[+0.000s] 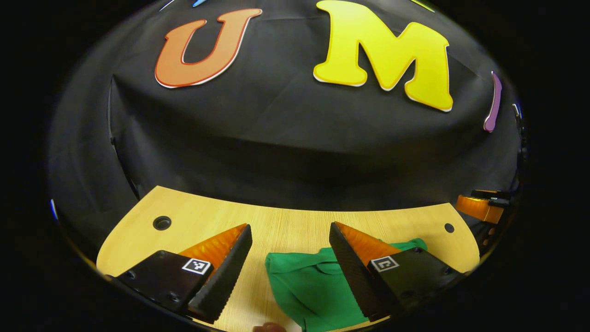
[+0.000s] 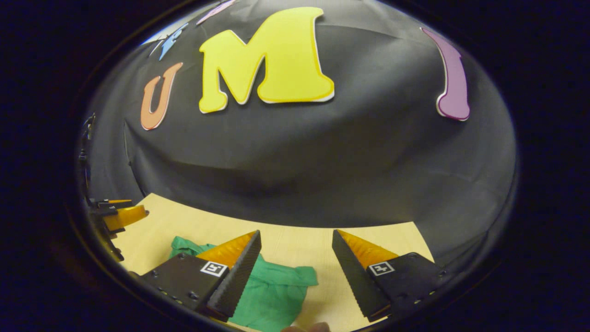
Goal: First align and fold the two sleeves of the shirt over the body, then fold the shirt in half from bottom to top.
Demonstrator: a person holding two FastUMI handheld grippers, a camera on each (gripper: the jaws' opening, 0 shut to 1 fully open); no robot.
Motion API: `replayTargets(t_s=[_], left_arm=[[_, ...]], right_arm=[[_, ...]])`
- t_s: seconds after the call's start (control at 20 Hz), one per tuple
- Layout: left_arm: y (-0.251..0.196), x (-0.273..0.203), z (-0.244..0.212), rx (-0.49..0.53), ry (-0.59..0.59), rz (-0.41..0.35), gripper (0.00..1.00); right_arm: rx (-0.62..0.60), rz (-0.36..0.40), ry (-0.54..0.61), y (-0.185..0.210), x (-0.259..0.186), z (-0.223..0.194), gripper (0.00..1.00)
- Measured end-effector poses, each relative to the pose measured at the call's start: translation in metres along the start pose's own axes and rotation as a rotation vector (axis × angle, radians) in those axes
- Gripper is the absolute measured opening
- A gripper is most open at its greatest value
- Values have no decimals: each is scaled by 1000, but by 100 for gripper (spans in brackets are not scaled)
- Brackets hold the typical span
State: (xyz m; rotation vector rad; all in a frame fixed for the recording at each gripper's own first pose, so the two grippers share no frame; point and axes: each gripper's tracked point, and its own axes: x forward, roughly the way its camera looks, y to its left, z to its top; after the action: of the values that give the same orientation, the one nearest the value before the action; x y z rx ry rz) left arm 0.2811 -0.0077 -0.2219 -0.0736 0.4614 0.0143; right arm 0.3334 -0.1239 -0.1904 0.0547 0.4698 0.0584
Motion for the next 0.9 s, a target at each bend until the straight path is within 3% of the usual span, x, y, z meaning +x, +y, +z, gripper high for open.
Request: replayTargets(t_s=[0.1, 0.25, 0.35, 0.55, 0.9], left_arm=[[3, -23, 17, -6, -37, 6, 100], [6, -71, 41, -27, -95, 12, 100], [9, -109, 52, -4, -125, 26, 100], [7, -203, 74, 21, -218, 33, 100], [4, -332, 72, 38, -325, 14, 100]], right_arm=[[0, 1, -35, 9, -24, 13, 92], [-7, 8, -86, 26, -77, 27, 95], [-19, 0, -127, 34, -112, 31, 92], [-30, -2, -179, 63, -199, 29, 95], [-24, -55, -276, 95, -336, 15, 97]])
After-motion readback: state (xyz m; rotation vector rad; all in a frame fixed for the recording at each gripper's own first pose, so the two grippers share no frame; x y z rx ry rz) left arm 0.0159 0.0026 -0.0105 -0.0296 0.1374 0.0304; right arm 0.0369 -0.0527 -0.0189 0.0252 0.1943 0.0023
